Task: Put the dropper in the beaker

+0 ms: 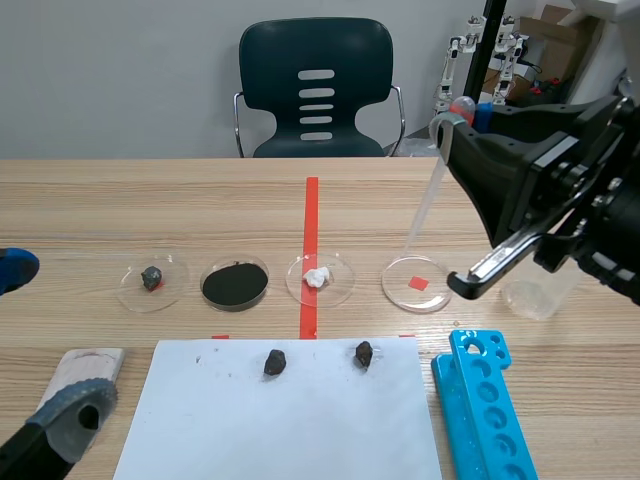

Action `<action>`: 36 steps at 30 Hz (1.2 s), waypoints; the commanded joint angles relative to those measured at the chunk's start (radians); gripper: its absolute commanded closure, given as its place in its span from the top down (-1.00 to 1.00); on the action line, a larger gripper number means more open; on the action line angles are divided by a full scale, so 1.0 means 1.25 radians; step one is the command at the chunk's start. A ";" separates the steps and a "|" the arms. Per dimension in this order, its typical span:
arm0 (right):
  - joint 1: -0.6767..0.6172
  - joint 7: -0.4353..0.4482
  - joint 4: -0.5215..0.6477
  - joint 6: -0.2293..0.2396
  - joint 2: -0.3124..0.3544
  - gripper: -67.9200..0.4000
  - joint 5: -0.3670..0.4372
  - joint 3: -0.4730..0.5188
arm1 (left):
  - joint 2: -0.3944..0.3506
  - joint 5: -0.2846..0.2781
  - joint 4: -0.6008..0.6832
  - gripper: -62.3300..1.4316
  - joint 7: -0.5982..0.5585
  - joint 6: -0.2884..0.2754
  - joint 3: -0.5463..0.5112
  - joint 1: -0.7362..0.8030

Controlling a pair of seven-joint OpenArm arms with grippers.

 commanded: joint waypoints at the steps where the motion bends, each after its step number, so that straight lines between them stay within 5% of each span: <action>1: 0.002 0.013 0.011 -0.006 0.002 -0.98 0.006 0.024 | 0.002 -0.011 0.013 1.00 -0.011 -0.002 -0.007 0.002; 14: -0.065 0.024 0.011 -0.023 0.002 -0.98 0.016 0.151 | 0.002 -0.011 0.013 1.00 -0.011 -0.002 -0.007 0.002; 30: -0.148 0.046 0.011 -0.031 0.005 -0.98 0.108 0.322 | 0.002 -0.011 0.013 1.00 -0.010 -0.002 -0.007 0.002; 36: -0.159 0.048 0.009 -0.099 0.052 -0.98 0.133 0.368 | 0.002 -0.011 0.013 1.00 -0.010 -0.002 -0.007 0.002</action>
